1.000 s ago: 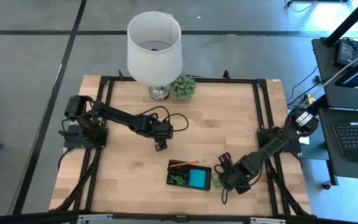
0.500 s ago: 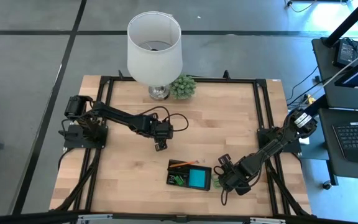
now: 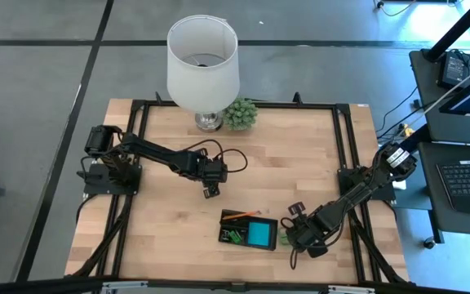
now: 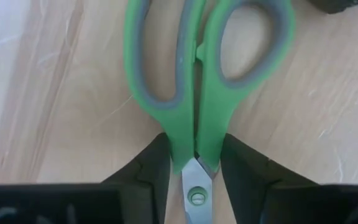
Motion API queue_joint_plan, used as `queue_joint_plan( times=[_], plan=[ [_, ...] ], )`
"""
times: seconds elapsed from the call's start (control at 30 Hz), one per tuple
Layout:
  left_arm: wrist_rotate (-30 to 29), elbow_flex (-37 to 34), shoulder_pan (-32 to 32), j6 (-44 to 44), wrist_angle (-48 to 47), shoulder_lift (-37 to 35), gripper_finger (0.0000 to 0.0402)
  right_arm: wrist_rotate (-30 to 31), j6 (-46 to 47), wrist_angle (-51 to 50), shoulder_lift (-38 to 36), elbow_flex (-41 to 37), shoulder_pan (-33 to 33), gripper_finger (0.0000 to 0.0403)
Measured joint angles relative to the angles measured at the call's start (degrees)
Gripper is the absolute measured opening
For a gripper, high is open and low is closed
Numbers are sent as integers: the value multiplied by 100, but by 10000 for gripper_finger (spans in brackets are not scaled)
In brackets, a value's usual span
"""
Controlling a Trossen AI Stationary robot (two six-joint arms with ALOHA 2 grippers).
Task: Pick and place office supplies into organizer
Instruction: Put the green scissors into the desk organizer
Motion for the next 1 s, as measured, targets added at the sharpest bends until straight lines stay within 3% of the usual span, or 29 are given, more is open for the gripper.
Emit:
queue_joint_plan(
  times=[0.43,0.7,0.83,1.0],
  plan=[
    [0,0,0,7,2,0,127,25,587,-168,-509,-33,-7,124],
    [0,0,-1,15,2,0,127,131,1143,-973,-1346,-19,-7,124],
    [2,0,0,15,2,0,127,505,1456,-1202,-1930,109,-4,124],
    [2,0,0,17,4,0,127,1545,1543,-1147,-2459,438,-4,124]
  ],
)
